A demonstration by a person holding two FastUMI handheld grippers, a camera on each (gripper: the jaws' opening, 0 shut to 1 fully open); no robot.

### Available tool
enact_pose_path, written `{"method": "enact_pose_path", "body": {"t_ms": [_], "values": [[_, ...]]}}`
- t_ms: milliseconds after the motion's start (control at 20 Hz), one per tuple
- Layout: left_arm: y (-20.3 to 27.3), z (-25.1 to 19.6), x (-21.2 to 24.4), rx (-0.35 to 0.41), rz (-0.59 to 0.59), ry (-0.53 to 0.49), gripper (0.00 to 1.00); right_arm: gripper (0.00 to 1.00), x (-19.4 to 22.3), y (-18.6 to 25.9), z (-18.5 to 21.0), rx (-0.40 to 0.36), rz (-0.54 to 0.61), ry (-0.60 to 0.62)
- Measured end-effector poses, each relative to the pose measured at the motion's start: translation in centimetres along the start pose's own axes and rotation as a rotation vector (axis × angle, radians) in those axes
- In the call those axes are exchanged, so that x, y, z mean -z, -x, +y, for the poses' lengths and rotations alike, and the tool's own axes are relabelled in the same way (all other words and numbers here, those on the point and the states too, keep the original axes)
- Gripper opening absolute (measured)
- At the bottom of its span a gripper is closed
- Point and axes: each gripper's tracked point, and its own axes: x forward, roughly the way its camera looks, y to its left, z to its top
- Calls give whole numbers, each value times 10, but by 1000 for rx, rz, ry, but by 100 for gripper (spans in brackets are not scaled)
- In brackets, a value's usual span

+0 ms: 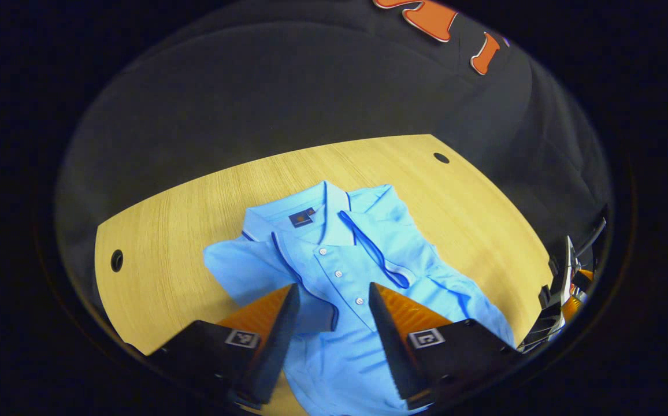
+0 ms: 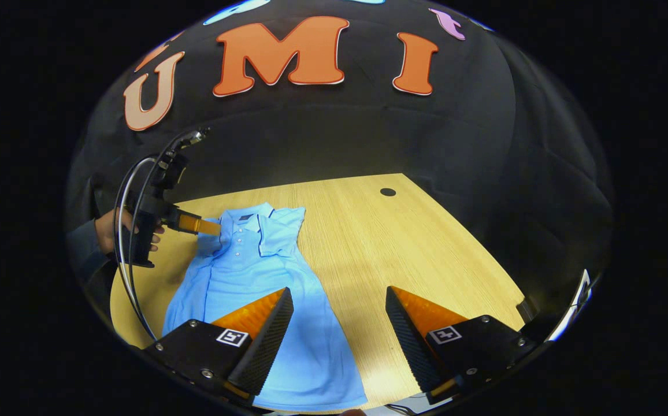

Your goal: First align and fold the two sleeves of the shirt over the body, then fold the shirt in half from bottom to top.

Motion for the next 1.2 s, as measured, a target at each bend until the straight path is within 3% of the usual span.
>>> {"method": "enact_pose_path", "body": {"t_ms": [100,150,500,750,1000,1200], "values": [[17,0,15,-12,18,5,98,98,8,1,1,-22,22,9],[26,3,24,-32,20,13,99,98,13,1,4,-38,40,15],[101,2,96,-112,2,132,99,98,55,9,13,-149,150,106],[144,-14,178,-143,63,166,99,98,92,18,11,-203,223,156],[176,-28,251,-196,115,112,99,98,129,29,3,-240,287,247],[186,-35,300,-210,160,154,99,98,156,35,2,-269,331,288]]}}
